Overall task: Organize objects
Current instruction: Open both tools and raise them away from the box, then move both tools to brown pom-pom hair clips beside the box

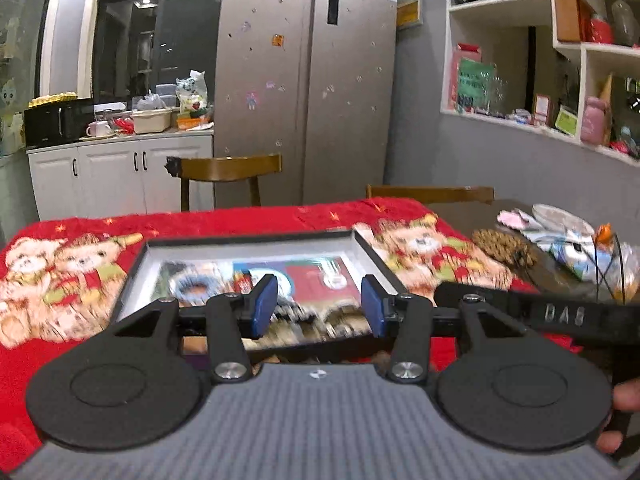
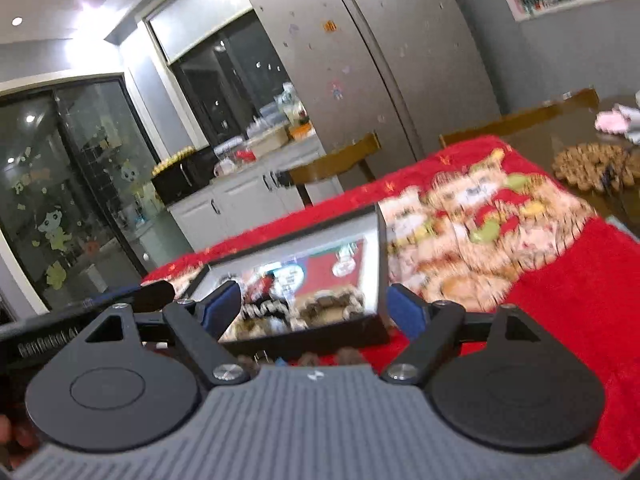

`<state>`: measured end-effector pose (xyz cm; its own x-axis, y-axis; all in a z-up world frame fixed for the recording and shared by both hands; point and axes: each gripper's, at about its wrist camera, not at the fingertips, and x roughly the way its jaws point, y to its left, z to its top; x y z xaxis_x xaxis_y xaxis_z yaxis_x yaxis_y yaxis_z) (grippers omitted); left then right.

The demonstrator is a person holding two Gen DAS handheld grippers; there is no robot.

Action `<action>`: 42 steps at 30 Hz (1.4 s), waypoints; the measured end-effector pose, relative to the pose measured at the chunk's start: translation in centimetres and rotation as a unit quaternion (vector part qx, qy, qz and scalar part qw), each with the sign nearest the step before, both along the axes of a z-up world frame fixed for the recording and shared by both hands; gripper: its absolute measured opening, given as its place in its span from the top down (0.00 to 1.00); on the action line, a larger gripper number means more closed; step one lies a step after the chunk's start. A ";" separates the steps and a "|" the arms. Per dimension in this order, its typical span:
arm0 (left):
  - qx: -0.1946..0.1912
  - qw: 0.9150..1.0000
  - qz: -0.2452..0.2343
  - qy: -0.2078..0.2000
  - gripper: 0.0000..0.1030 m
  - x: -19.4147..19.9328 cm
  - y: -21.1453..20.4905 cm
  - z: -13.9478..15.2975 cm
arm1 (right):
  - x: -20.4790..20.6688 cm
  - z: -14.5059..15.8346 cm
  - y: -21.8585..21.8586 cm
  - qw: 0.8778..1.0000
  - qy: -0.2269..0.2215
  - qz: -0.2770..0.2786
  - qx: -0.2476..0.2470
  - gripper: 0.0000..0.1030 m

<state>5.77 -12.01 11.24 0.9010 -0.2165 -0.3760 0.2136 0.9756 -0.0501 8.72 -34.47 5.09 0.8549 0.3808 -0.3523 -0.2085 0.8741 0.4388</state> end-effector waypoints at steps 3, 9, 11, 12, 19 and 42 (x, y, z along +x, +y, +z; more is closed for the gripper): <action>-0.017 1.000 -0.003 0.011 0.49 0.1 -0.4 -2.6 | 0.2 -0.8 0.3 1.000 0.002 0.004 -0.018 0.15; 0.032 0.999 -0.009 0.034 0.49 0.7 -1.7 -6.6 | 0.7 -2.0 0.5 0.999 0.019 0.013 -0.025 0.15; 0.039 0.998 -0.015 0.045 0.49 1.0 -2.0 -7.6 | 0.8 -2.3 0.6 0.999 0.023 0.016 -0.026 0.15; 0.039 0.998 -0.014 0.051 0.49 1.2 -2.0 -8.0 | 0.9 -2.5 0.7 0.999 0.025 0.019 -0.028 0.15; 0.038 0.997 0.000 0.073 0.49 2.7 -1.3 -9.4 | 1.6 -3.9 1.0 0.998 0.048 0.035 -0.037 0.15; 0.030 0.994 0.018 0.102 0.52 2.7 -0.6 -9.9 | 1.7 -5.6 3.0 0.992 0.061 0.059 -0.089 0.58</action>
